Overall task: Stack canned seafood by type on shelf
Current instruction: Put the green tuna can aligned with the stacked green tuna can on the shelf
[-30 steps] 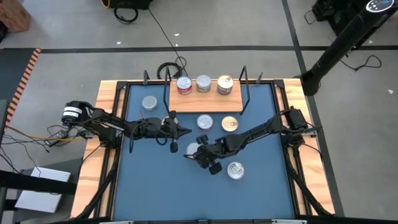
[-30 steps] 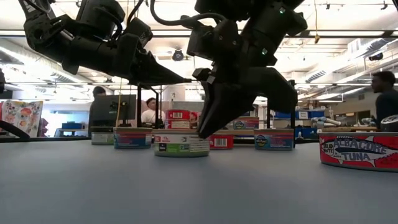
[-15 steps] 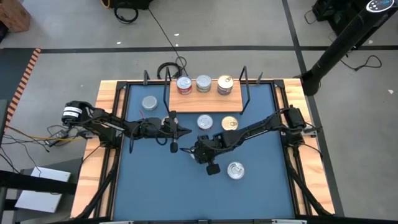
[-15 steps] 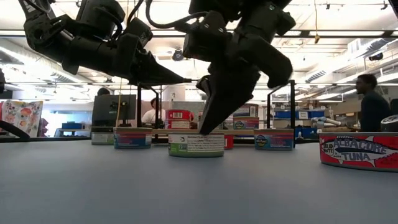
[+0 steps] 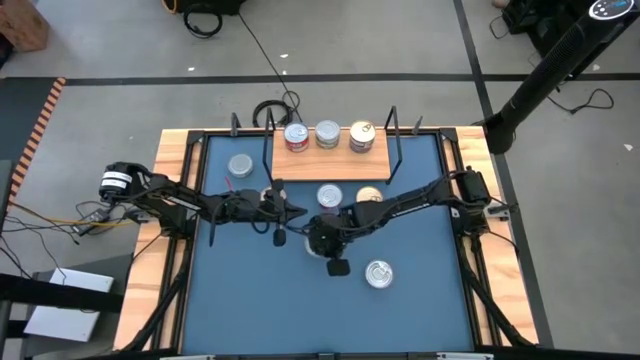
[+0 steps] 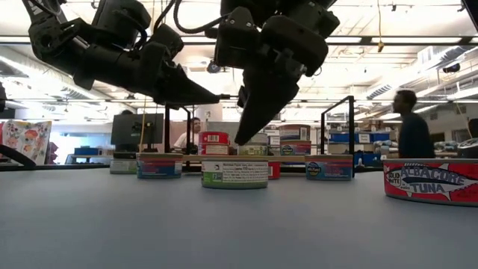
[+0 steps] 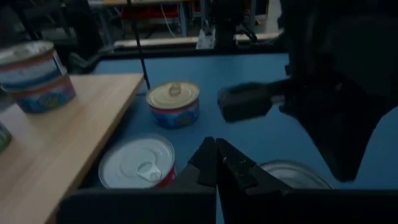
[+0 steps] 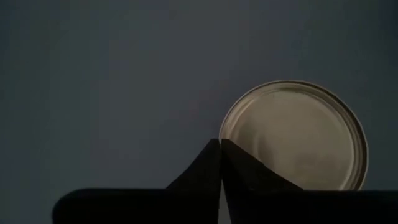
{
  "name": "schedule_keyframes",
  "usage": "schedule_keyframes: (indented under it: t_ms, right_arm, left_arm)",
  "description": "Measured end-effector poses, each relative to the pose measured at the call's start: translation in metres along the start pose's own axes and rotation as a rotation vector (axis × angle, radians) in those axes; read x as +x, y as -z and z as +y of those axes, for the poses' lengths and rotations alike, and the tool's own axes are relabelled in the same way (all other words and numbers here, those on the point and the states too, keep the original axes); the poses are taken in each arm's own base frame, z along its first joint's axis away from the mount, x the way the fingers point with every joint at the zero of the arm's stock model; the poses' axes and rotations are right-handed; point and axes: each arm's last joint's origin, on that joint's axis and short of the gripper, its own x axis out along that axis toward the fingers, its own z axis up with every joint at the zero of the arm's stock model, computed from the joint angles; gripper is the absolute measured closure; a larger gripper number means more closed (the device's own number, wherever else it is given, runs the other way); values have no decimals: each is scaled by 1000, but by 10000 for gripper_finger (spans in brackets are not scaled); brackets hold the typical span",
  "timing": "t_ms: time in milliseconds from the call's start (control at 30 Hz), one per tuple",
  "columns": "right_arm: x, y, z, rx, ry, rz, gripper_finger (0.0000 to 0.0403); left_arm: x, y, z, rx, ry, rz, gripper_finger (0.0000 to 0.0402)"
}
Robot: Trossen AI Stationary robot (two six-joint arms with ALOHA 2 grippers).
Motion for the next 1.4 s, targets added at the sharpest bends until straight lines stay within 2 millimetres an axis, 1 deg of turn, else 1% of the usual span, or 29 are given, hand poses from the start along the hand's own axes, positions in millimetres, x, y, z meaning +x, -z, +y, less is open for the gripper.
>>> schedule_keyframes:
  t_ms: [100,200,267,367,467,600,800,1033,1233,1400]
  right_arm:
    - [1,2,8,-26,11,16,361]
    - [3,3,20,-71,47,18,359]
    - [5,4,27,-99,56,13,366]
    - [11,9,35,-120,45,-2,391]
    - [18,17,38,-111,22,-3,395]
    - [27,26,36,-66,6,-44,392]
    - [32,31,28,-41,74,-90,397]
    - [32,29,24,-29,92,-117,396]
    - [32,28,23,-28,97,-127,396]
    - [31,27,18,-13,110,-132,396]
  left_arm:
    - [1,4,0,-28,2,28,400]
    - [4,11,-1,-62,23,61,400]
    - [7,16,-2,-74,28,82,400]
    - [10,24,-2,-77,11,112,400]
    - [14,28,-3,-94,9,101,401]
    - [17,36,-4,-98,8,124,401]
    - [20,41,-4,-107,-4,136,401]
    - [27,61,-5,-111,-28,178,401]
    - [32,64,-6,-115,10,126,401]
    - [33,65,-8,-117,37,117,401]
